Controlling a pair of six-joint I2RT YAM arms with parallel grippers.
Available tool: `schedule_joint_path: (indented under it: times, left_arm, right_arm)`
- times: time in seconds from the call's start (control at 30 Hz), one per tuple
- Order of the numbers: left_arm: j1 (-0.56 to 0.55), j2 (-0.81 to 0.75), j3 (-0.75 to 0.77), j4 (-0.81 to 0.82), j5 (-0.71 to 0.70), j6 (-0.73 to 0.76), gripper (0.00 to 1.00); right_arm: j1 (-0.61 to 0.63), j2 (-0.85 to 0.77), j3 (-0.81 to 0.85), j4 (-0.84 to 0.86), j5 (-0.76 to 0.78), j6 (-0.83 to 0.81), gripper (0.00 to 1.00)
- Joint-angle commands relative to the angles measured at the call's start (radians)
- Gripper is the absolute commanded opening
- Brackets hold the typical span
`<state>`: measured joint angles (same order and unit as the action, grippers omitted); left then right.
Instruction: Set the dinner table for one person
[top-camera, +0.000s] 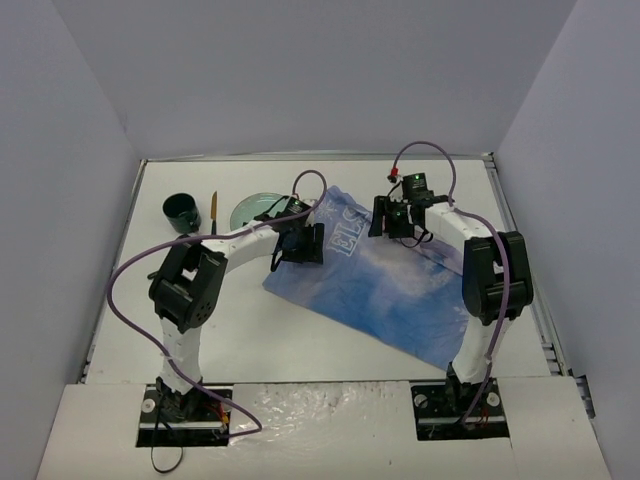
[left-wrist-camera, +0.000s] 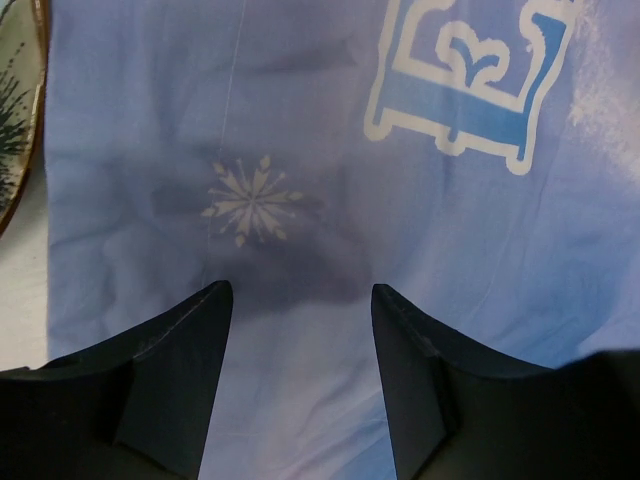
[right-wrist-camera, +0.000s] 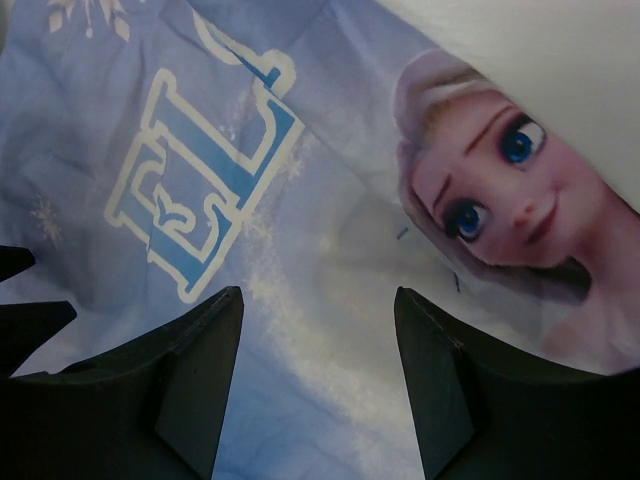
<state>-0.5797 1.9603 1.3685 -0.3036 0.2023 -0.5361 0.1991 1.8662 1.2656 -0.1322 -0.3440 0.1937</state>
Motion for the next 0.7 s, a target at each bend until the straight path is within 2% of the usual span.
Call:
schedule_joint_path:
  times: [0.0, 0.33, 0.67]
  left_arm:
    - [-0.001, -0.007, 0.010, 0.090, -0.033, -0.015, 0.53]
    - [-0.003, 0.023, -0.100, 0.089, -0.066, -0.031, 0.51]
    - [-0.002, 0.045, -0.077, 0.068, -0.064, -0.011, 0.50]
  right_arm:
    - [0.002, 0.048, 0.062, 0.070, -0.043, -0.025, 0.58]
    - [-0.056, 0.166, 0.171, 0.071, 0.091, 0.034, 0.58]
    - [-0.149, 0.225, 0.389, 0.048, 0.272, -0.009, 0.60]
